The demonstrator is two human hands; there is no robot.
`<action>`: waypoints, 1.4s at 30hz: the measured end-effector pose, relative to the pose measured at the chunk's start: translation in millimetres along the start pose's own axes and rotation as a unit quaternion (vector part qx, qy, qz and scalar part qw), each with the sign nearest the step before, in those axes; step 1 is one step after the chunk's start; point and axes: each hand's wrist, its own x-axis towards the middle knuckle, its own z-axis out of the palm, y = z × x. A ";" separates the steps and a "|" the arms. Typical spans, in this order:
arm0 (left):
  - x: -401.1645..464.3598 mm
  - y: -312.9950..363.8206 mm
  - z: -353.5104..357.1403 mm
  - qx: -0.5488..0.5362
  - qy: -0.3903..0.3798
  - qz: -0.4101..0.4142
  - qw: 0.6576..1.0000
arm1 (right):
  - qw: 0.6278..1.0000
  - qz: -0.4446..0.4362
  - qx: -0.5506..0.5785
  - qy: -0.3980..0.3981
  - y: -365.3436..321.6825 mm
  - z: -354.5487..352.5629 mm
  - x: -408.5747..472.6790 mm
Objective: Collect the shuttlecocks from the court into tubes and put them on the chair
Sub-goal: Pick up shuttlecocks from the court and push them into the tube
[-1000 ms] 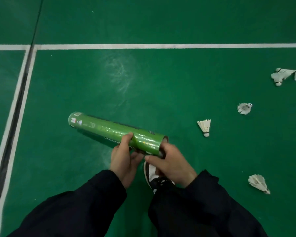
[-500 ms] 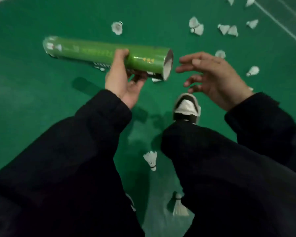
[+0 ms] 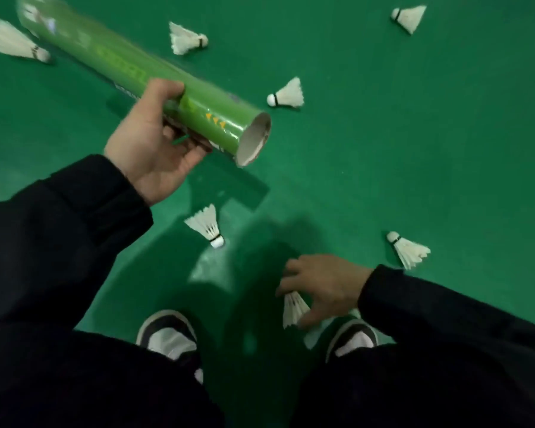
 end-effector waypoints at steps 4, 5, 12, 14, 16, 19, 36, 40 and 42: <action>-13.6 -57.0 23.7 0.022 0.012 -0.042 0.999 | 0.996 0.041 0.019 0.078 -6.1 89.0 -25.9; -16.2 -66.7 28.9 0.024 0.016 -0.045 0.999 | 0.982 0.072 0.073 0.157 -6.0 96.8 -30.7; -22.7 -106.6 51.5 0.065 0.029 -0.052 0.996 | 0.568 0.107 0.569 0.585 -3.7 -9.2 -78.4; -28.8 -117.5 57.8 0.068 0.025 -0.074 0.995 | 0.588 0.112 0.559 0.574 -8.7 -30.5 -74.3; -32.6 -125.5 63.4 0.066 0.010 -0.097 0.993 | 0.576 0.177 0.545 0.583 -11.7 -37.0 -55.9; -35.2 -131.9 70.4 0.034 -0.017 -0.105 0.994 | 0.565 0.247 0.505 0.604 -12.5 -38.2 -33.9; -44.3 -136.4 88.3 0.063 -0.059 -0.036 0.996 | 0.770 0.202 0.472 0.378 -20.8 -61.3 -66.1; -44.3 -145.7 81.1 0.070 -0.057 -0.053 0.994 | 0.719 0.091 0.643 0.247 -16.7 -68.8 -74.4; -36.7 -145.9 77.1 0.051 -0.042 -0.053 0.996 | 0.643 0.042 0.696 0.315 -12.2 -51.2 -73.8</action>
